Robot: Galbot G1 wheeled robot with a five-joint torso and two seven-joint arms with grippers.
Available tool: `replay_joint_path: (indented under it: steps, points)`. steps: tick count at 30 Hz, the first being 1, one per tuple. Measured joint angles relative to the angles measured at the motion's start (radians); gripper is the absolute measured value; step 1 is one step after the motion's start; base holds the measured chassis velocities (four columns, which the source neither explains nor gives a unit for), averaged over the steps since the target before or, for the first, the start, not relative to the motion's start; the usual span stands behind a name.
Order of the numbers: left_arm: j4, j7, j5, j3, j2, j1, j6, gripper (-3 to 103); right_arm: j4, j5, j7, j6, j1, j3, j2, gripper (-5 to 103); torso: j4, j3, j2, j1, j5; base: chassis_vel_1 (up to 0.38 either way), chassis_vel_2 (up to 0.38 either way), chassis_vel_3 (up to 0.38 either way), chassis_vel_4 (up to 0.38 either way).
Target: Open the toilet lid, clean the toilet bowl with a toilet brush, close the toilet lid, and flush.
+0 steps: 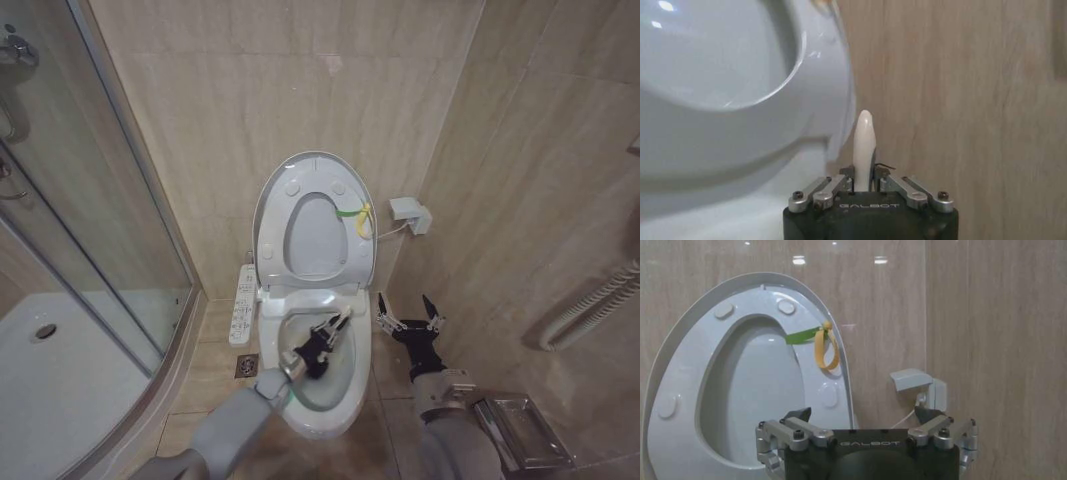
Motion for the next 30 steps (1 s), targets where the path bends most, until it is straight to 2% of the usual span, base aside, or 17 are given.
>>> replay_joint_path:
  steps: [4,8,16,21,26,30]
  points:
    - [0.004,0.004,-0.028,0.006,-0.028,0.003,-0.008,19,0.000,0.000,0.000,0.000,0.000,0.000,0.000,100,-0.0001,0.000,0.000,0.000,0.0001,0.000,0.000,0.000,0.000]
    - [0.033,0.020,-0.044,0.009,-0.025,0.004,-0.004,19,0.000,0.000,0.000,0.000,0.000,0.000,0.000,100,0.0002,0.000,0.000,0.000,0.0001,0.000,0.000,0.000,0.000]
    - [0.065,0.014,-0.005,-0.006,-0.001,-0.017,0.021,19,0.000,0.000,0.000,0.000,0.000,0.000,0.000,100,0.0004,0.000,0.000,0.000,0.0001,0.000,0.000,0.000,0.000]
    - [0.028,-0.002,-0.041,0.000,-0.040,-0.032,0.022,19,0.000,0.000,0.000,0.000,0.000,0.000,0.000,100,0.0000,0.000,0.000,0.000,-0.0001,0.000,0.000,0.000,0.000]
    - [0.032,0.000,-0.083,0.002,-0.114,-0.032,0.023,19,0.000,0.000,0.000,0.000,0.000,0.000,0.000,100,-0.0001,0.000,0.000,0.000,0.0000,0.000,0.000,0.000,0.000]
    - [0.046,0.010,-0.085,0.008,-0.127,-0.024,0.026,19,0.000,0.000,0.000,0.000,0.000,0.000,0.000,100,0.0000,0.000,0.000,0.000,0.0001,0.000,0.000,0.000,0.000]
